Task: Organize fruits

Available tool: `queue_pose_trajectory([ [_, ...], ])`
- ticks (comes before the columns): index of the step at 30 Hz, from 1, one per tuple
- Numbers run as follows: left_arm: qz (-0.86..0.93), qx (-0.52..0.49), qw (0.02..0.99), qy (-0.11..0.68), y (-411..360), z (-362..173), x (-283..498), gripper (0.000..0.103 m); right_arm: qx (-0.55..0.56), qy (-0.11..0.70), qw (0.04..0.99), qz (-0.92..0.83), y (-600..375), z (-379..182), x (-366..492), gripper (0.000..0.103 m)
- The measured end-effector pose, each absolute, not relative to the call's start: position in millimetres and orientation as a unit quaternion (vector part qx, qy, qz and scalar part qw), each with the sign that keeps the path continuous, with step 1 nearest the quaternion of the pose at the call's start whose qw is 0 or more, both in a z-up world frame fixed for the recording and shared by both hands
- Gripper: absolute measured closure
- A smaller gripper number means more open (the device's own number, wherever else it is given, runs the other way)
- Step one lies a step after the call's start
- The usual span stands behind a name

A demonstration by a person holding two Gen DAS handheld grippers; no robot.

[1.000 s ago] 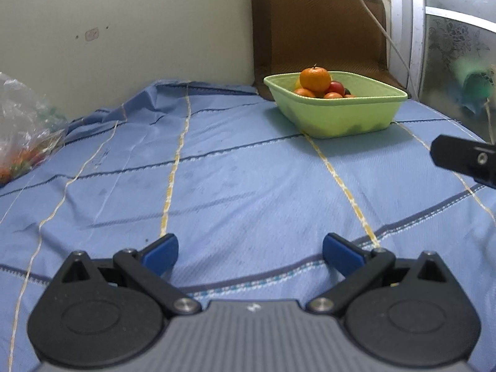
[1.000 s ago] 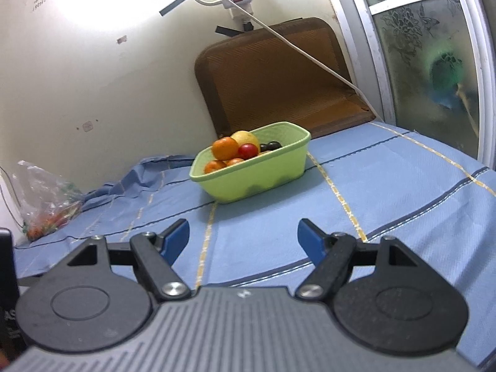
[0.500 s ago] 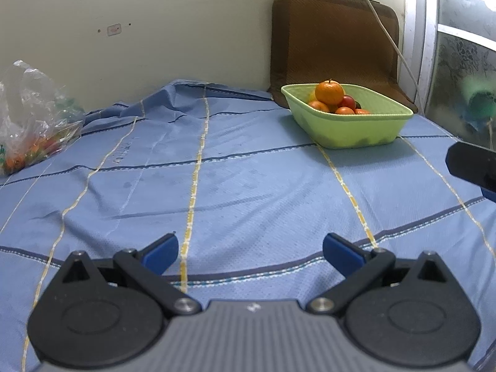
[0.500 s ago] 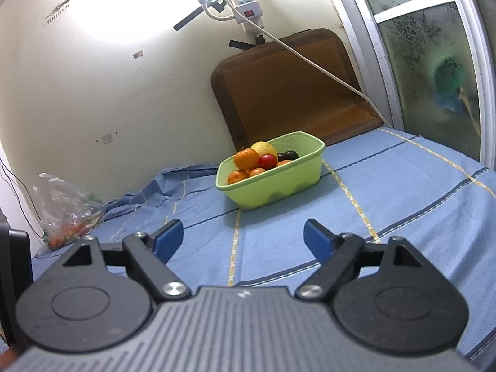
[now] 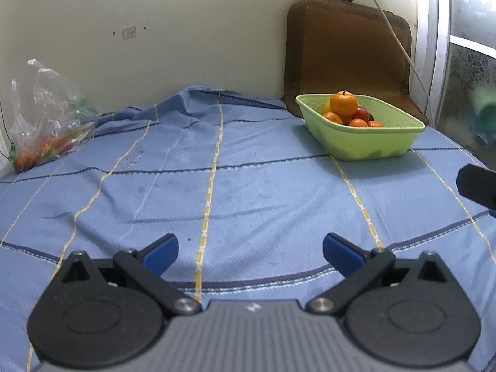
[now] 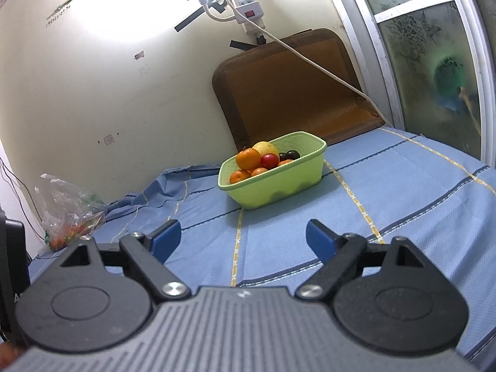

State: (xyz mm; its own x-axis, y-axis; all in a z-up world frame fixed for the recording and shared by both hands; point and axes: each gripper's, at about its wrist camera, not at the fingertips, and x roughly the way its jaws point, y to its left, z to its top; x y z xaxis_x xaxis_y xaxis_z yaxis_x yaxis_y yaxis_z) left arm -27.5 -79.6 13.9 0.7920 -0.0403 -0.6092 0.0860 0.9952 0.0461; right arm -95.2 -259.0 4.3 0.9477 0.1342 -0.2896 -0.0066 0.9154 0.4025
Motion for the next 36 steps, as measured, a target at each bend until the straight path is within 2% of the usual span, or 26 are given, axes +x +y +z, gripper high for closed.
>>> queue_pose_trajectory([
  [36,-0.033,0.035,0.932,0.36,-84.2,-0.8,-17.3,0.0,0.214,0.156,0.964,0.029,-265.4,-0.6,-96.4,0.013],
])
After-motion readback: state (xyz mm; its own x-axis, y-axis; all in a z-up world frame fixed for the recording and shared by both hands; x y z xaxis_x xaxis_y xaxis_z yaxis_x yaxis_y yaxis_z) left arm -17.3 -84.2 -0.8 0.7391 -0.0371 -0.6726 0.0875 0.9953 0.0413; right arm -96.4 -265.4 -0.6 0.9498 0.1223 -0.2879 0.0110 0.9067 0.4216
